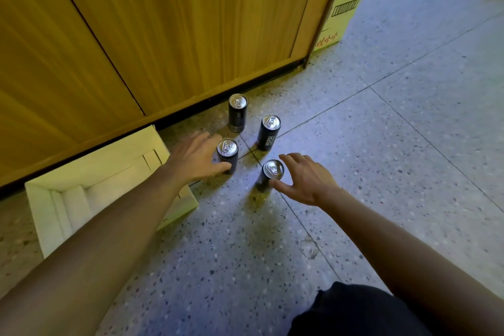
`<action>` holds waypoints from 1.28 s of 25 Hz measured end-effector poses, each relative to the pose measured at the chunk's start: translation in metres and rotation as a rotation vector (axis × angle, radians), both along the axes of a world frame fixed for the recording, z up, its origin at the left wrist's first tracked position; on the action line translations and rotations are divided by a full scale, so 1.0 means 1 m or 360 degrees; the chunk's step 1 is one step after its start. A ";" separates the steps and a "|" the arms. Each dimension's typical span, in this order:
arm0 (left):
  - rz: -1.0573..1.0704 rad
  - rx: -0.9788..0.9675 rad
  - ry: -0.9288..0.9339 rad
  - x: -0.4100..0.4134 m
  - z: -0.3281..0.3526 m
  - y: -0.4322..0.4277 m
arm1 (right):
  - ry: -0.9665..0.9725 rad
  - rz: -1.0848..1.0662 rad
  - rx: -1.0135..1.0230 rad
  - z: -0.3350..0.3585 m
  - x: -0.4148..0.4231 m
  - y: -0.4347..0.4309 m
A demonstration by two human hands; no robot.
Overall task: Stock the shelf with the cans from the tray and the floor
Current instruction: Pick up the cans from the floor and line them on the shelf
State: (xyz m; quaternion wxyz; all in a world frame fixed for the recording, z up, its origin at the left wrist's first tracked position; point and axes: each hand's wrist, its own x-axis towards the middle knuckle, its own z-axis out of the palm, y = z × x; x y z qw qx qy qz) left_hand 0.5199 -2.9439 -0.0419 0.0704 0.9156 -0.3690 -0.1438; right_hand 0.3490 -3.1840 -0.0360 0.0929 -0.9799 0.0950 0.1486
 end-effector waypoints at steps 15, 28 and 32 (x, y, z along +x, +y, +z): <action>0.0345 -0.0215 0.0275 0.006 -0.041 -0.039 | -0.0257 -0.0369 0.0425 -0.043 0.002 0.014; 0.0468 -0.0364 0.0384 0.005 0.120 -0.017 | -0.0522 -0.0538 0.0754 0.098 0.025 0.026; 0.0513 -0.0461 0.0406 0.013 0.299 0.012 | -0.0542 -0.0360 0.0744 0.275 0.046 0.043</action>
